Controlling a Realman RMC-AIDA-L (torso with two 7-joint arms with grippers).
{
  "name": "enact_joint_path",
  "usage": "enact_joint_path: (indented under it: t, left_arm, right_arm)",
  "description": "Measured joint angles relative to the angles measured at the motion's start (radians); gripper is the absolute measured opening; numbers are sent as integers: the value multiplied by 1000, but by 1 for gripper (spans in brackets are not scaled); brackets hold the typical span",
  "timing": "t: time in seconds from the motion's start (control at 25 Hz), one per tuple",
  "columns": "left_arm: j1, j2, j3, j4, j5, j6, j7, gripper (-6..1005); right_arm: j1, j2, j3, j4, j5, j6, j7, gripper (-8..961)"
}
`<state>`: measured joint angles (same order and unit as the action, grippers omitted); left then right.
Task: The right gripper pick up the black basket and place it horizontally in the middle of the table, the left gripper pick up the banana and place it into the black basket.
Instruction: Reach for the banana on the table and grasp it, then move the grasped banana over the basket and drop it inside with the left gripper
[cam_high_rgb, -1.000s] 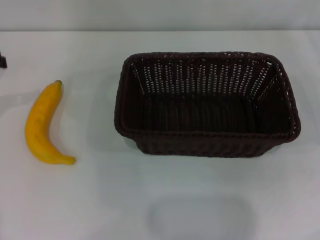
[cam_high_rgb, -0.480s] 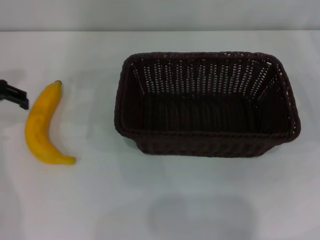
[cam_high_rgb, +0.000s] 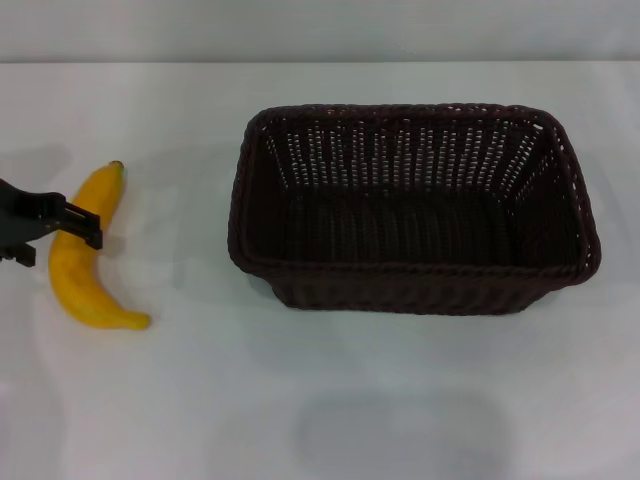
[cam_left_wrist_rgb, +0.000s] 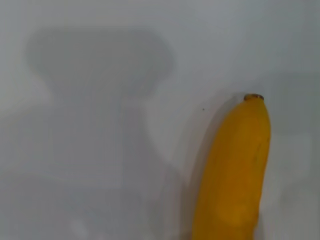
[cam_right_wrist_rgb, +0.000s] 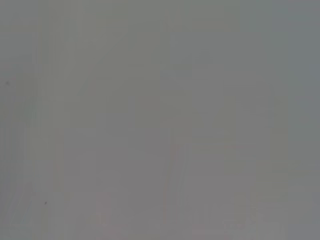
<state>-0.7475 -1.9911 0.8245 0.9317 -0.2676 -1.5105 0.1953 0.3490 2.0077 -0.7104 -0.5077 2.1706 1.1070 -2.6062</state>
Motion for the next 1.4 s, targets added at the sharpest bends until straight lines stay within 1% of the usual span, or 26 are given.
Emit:
enact_joint_path:
  t: [0.28, 0.6, 0.76, 0.84, 0.96, 1.04, 1.16, 1.28, 1.4]
  left_arm:
    - [-6, -6, -1, -67, 7, 54, -1, 894]
    - [-14, -4, 2, -86, 11, 86, 12, 884]
    - [-24, 1, 1, -120, 12, 103, 20, 724]
    - [-34, 9, 1, -153, 12, 118, 24, 644]
    - [-43, 17, 0, -172, 18, 122, 40, 606]
    - [-45, 21, -3, -157, 20, 107, 51, 580]
    - [-42, 34, -6, -83, -4, 68, 65, 542]
    - [-32, 61, -7, 27, -121, -14, 106, 504]
    - [-38, 86, -7, 102, -278, -107, 157, 510]
  right_arm:
    - [9, 1, 0, 1, 0, -6, 0, 662]
    - [27, 2, 0, 8, 0, -32, 0, 662]
    - [35, 2, 0, 14, 0, -33, 0, 662]
    - [39, 2, 0, 15, 0, -33, 0, 662]
    - [47, 3, 0, 17, 0, -34, 0, 662]
    - [52, 3, 0, 23, 0, -35, 0, 662]
    - [55, 3, 0, 26, 0, -35, 0, 662]
    - [56, 3, 0, 24, 0, -35, 2, 662]
    - [56, 3, 0, 22, 0, -35, 6, 662]
